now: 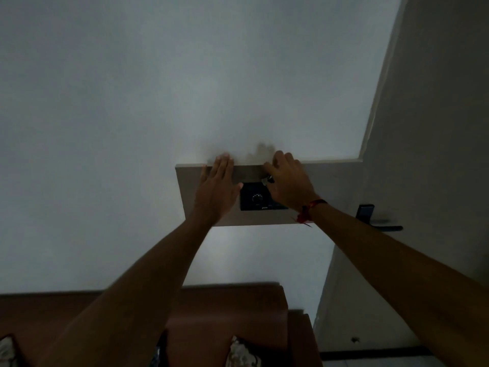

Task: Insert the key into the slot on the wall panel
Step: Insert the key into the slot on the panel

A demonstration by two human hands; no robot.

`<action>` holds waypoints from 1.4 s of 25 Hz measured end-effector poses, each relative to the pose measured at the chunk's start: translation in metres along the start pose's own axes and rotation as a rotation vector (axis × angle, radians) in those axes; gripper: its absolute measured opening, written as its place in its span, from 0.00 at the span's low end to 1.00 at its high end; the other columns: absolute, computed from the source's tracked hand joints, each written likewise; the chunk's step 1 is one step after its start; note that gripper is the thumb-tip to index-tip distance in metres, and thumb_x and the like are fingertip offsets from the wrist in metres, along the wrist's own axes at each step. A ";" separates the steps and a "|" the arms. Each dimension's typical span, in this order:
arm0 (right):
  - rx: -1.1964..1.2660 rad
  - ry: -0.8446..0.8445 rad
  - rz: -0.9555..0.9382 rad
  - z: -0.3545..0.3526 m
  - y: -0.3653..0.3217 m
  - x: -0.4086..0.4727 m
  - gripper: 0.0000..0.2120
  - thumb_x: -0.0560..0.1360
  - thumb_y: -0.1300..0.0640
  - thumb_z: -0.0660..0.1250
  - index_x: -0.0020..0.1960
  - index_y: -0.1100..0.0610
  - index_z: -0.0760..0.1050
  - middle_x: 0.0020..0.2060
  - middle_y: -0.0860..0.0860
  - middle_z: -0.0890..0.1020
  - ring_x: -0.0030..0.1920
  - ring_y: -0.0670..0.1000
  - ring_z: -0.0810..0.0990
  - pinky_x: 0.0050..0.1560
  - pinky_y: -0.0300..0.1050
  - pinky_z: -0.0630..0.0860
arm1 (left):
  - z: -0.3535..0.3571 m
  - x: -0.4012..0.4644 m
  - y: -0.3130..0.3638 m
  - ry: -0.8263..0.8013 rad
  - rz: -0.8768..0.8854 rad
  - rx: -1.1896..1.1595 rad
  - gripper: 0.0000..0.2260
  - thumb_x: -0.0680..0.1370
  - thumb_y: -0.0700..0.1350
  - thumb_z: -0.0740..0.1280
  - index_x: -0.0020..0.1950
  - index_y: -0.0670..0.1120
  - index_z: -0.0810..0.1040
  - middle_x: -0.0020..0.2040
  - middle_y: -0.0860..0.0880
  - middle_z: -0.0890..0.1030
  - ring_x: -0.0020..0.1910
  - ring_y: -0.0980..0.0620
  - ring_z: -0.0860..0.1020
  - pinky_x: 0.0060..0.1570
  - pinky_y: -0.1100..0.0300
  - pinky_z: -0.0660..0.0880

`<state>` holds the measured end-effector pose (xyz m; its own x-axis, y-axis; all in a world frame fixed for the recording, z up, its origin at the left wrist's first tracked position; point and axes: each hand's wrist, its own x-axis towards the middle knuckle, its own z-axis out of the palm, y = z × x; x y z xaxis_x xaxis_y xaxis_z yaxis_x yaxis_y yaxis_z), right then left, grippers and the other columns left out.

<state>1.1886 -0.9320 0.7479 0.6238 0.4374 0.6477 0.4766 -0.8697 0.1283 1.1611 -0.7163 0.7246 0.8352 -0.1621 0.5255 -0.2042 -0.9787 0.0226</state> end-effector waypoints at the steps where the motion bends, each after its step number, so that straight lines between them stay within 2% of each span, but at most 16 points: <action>1: -0.040 -0.021 -0.045 0.001 -0.002 0.004 0.13 0.69 0.56 0.68 0.52 0.59 0.75 0.53 0.60 0.75 0.51 0.60 0.73 0.45 0.55 0.77 | 0.001 0.000 -0.001 -0.003 -0.004 -0.004 0.34 0.83 0.57 0.58 0.82 0.43 0.49 0.84 0.43 0.51 0.83 0.45 0.49 0.82 0.42 0.49; 4: -0.084 -0.084 -0.040 0.005 -0.006 0.015 0.06 0.71 0.58 0.67 0.44 0.60 0.78 0.55 0.60 0.74 0.53 0.61 0.72 0.47 0.56 0.76 | 0.005 0.000 -0.003 -0.013 -0.008 -0.015 0.34 0.84 0.57 0.58 0.83 0.43 0.48 0.84 0.43 0.49 0.83 0.46 0.48 0.82 0.41 0.49; 7: -0.047 -0.115 0.011 0.011 -0.006 0.022 0.05 0.71 0.60 0.68 0.41 0.61 0.80 0.54 0.60 0.73 0.53 0.61 0.71 0.48 0.56 0.76 | 0.006 -0.001 -0.003 -0.010 -0.005 -0.011 0.33 0.84 0.57 0.57 0.83 0.44 0.48 0.84 0.44 0.49 0.83 0.46 0.47 0.82 0.41 0.48; 11: 0.355 -0.130 0.238 0.011 0.000 0.031 0.04 0.67 0.57 0.75 0.38 0.58 0.84 0.52 0.57 0.72 0.54 0.58 0.68 0.51 0.51 0.74 | 0.007 0.000 -0.002 -0.008 -0.015 -0.003 0.32 0.84 0.56 0.56 0.83 0.43 0.48 0.84 0.44 0.49 0.83 0.46 0.47 0.81 0.41 0.48; 13: 0.453 -0.147 0.255 0.009 0.005 0.030 0.03 0.65 0.58 0.77 0.37 0.57 0.84 0.52 0.56 0.73 0.55 0.57 0.67 0.54 0.50 0.73 | 0.006 0.000 -0.001 -0.009 -0.015 0.004 0.32 0.84 0.56 0.56 0.83 0.43 0.48 0.84 0.43 0.49 0.83 0.45 0.47 0.81 0.40 0.49; 16: 0.393 -0.184 0.128 0.003 0.013 0.021 0.04 0.67 0.57 0.77 0.41 0.57 0.84 0.54 0.57 0.72 0.56 0.58 0.68 0.55 0.52 0.74 | 0.007 -0.001 0.001 -0.010 -0.021 0.006 0.33 0.84 0.56 0.57 0.83 0.43 0.49 0.84 0.43 0.49 0.83 0.45 0.47 0.81 0.40 0.49; 19: 0.439 -0.134 0.048 0.002 0.016 0.005 0.13 0.69 0.58 0.76 0.52 0.58 0.79 0.56 0.56 0.72 0.56 0.55 0.70 0.52 0.46 0.75 | 0.006 -0.003 0.002 -0.007 -0.023 -0.008 0.33 0.84 0.56 0.57 0.82 0.43 0.48 0.84 0.43 0.49 0.83 0.45 0.47 0.81 0.40 0.49; 21: 0.420 -0.076 0.062 0.004 0.016 -0.005 0.16 0.69 0.62 0.73 0.56 0.60 0.76 0.55 0.57 0.73 0.54 0.56 0.72 0.50 0.47 0.77 | 0.005 -0.003 0.004 -0.006 -0.031 -0.013 0.33 0.84 0.56 0.57 0.82 0.42 0.48 0.84 0.43 0.49 0.83 0.45 0.46 0.81 0.41 0.48; 23: 0.370 -0.054 0.106 0.008 0.015 -0.008 0.15 0.71 0.65 0.70 0.57 0.62 0.75 0.53 0.58 0.75 0.53 0.56 0.74 0.50 0.50 0.78 | 0.005 -0.002 0.008 -0.005 -0.049 -0.007 0.33 0.84 0.56 0.57 0.82 0.41 0.49 0.84 0.42 0.49 0.83 0.45 0.46 0.82 0.41 0.48; 27: 0.309 -0.045 0.125 0.010 0.008 -0.001 0.10 0.75 0.66 0.67 0.55 0.66 0.79 0.49 0.61 0.77 0.50 0.60 0.75 0.49 0.51 0.75 | 0.010 -0.004 0.018 0.014 -0.098 -0.026 0.34 0.84 0.57 0.56 0.82 0.40 0.48 0.84 0.42 0.49 0.83 0.45 0.46 0.81 0.41 0.49; 32: 0.265 -0.072 0.182 0.011 0.012 0.002 0.07 0.72 0.67 0.70 0.50 0.66 0.79 0.50 0.60 0.76 0.50 0.59 0.75 0.46 0.51 0.77 | 0.020 -0.005 0.020 0.061 -0.129 -0.054 0.34 0.84 0.58 0.57 0.82 0.41 0.49 0.84 0.43 0.49 0.83 0.46 0.47 0.81 0.40 0.51; 35: 0.217 -0.057 0.119 0.014 0.005 0.001 0.06 0.71 0.67 0.70 0.47 0.67 0.79 0.48 0.62 0.77 0.48 0.60 0.76 0.45 0.55 0.78 | 0.029 -0.005 0.020 0.083 -0.144 -0.056 0.35 0.83 0.59 0.57 0.82 0.42 0.48 0.84 0.43 0.48 0.83 0.45 0.47 0.81 0.39 0.51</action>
<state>1.2001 -0.9324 0.7389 0.7146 0.3523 0.6043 0.5157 -0.8491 -0.1148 1.1679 -0.7391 0.6982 0.8134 -0.0071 0.5817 -0.1150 -0.9822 0.1488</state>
